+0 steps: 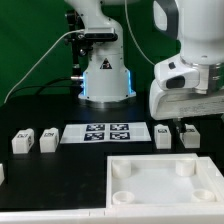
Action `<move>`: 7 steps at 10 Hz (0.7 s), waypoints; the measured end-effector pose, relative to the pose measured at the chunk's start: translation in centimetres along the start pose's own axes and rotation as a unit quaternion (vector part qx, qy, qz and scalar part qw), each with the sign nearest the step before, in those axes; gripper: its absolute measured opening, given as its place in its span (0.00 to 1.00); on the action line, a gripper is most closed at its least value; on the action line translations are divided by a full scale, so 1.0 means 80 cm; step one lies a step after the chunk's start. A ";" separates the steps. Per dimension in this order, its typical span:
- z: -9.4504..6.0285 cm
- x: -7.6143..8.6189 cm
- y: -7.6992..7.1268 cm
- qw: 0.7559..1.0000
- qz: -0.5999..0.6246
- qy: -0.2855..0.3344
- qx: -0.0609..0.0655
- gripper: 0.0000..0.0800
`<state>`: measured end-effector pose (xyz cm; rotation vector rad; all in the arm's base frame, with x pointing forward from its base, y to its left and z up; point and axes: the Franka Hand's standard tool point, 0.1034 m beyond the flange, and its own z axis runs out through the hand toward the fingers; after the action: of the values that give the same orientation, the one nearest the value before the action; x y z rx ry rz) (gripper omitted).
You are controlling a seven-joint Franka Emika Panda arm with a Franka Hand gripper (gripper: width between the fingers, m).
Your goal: Assemble one leg
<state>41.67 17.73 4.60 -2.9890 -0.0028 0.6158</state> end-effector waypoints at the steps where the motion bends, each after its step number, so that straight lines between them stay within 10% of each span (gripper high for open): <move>1: -0.002 0.006 0.001 1.000 0.004 -0.028 0.001 0.81; 7: 0.023 -0.006 -0.005 0.972 0.025 -0.234 -0.014 0.81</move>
Offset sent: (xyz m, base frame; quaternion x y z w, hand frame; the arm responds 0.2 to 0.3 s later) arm -0.0250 0.0214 -0.0066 -0.0067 -0.2242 0.1017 0.9692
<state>40.49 18.24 3.16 -2.7977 0.0317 1.3172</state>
